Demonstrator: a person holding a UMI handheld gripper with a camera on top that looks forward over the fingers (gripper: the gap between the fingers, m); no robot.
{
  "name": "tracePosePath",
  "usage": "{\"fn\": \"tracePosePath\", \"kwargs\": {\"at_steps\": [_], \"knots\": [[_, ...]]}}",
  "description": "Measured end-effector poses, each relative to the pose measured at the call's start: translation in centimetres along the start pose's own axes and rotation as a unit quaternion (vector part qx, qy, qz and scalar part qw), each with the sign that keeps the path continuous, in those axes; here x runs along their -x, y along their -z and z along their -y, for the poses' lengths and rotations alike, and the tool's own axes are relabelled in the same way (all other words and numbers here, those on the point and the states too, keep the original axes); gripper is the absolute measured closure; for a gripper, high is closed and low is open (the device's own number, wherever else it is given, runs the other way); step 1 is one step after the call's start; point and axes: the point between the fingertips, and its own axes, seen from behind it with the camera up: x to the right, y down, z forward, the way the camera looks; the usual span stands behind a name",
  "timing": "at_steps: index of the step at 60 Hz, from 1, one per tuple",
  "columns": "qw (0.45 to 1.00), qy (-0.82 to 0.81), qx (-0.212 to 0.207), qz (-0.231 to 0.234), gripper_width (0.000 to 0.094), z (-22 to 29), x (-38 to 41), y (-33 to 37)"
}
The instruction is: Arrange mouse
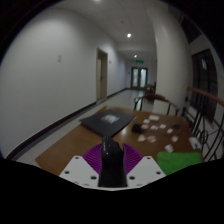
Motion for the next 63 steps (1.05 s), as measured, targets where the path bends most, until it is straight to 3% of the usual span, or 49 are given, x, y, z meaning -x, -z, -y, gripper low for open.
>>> {"fn": "tracePosePath", "kwargs": {"at_steps": [7,13,23,34,40,47,54,56,63], "knots": [[0.997,-0.002,-0.058,-0.053,0.0669,5.4,-7.7,4.5],[0.990,-0.023,-0.065,-0.125,0.0669,5.7,-17.7,7.1],[0.980,-0.072,0.009,-0.184,0.0673,-3.6,-27.3,6.8],[0.979,-0.077,0.084,-0.171,0.0672,-10.7,-27.5,3.8],[0.979,-0.067,0.083,-0.171,0.0668,-10.9,-27.7,3.6],[0.978,-0.078,0.113,-0.155,0.0482,-11.5,-27.4,3.8],[0.986,-0.074,0.100,-0.111,0.0056,-9.3,-25.7,6.3],[0.987,-0.074,0.100,-0.106,0.0100,-8.7,-25.3,7.7],[0.989,-0.068,0.093,-0.090,0.0076,-6.9,-24.3,13.7]]}}
